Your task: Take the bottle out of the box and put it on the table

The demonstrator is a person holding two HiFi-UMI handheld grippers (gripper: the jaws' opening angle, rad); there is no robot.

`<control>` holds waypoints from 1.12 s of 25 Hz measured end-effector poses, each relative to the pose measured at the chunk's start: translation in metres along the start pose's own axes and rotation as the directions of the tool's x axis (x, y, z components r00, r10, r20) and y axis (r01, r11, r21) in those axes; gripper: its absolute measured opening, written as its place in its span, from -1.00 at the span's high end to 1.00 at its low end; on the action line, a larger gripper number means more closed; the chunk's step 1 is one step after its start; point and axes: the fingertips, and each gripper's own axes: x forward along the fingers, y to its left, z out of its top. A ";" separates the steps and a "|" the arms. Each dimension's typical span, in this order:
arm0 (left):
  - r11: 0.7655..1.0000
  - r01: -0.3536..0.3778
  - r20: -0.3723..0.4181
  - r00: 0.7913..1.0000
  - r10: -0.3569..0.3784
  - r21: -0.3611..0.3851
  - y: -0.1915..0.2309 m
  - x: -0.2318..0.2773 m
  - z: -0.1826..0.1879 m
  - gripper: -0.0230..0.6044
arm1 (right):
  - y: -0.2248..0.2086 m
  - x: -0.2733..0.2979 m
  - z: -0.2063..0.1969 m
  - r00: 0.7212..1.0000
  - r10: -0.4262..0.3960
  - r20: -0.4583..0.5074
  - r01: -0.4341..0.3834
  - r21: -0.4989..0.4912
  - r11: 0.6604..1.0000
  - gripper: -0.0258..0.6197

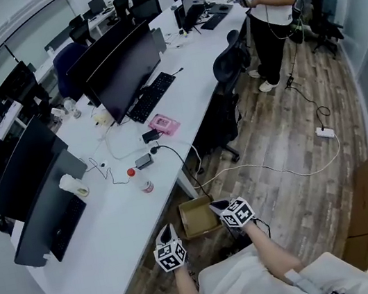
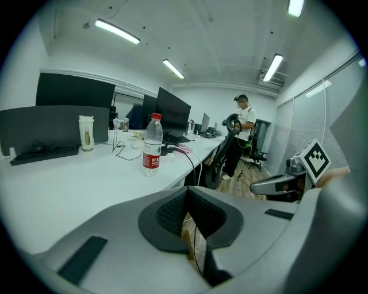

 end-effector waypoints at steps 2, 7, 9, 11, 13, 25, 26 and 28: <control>1.000 0.002 0.003 1.000 -0.002 0.001 -0.001 0.001 0.002 0.88 | 0.000 0.000 0.003 1.000 0.000 0.004 0.000 -0.005 1.000 0.80; 1.000 0.002 0.005 1.000 -0.002 0.000 -0.001 0.003 0.005 0.88 | 0.001 0.000 0.006 1.000 0.002 0.002 -0.002 -0.039 0.999 0.80; 1.000 0.002 0.006 1.000 -0.002 0.000 -0.001 0.005 0.006 0.88 | 0.001 0.001 0.006 1.000 0.006 0.001 -0.006 -0.042 0.999 0.80; 1.000 0.004 0.005 1.000 -0.004 0.000 -0.002 0.007 0.007 0.88 | 0.000 0.001 0.006 1.000 0.009 -0.001 -0.009 -0.043 0.999 0.80; 1.000 0.004 0.004 1.000 -0.004 -0.001 -0.001 0.008 0.007 0.88 | -0.001 0.002 0.006 1.000 0.011 -0.004 -0.011 -0.042 0.999 0.80; 1.000 0.022 -0.001 1.000 -0.022 0.006 -0.006 0.013 0.006 0.88 | 0.000 0.002 0.001 1.000 0.011 -0.023 -0.012 -0.059 0.998 0.80; 1.000 0.023 -0.002 1.000 -0.023 0.008 -0.006 0.013 0.005 0.88 | 0.001 0.002 0.001 1.000 0.012 -0.024 -0.014 -0.058 0.998 0.80; 1.000 0.025 -0.003 1.000 -0.025 0.012 -0.008 0.012 0.005 0.88 | 0.002 0.002 0.001 1.000 0.015 -0.023 -0.017 -0.057 0.998 0.80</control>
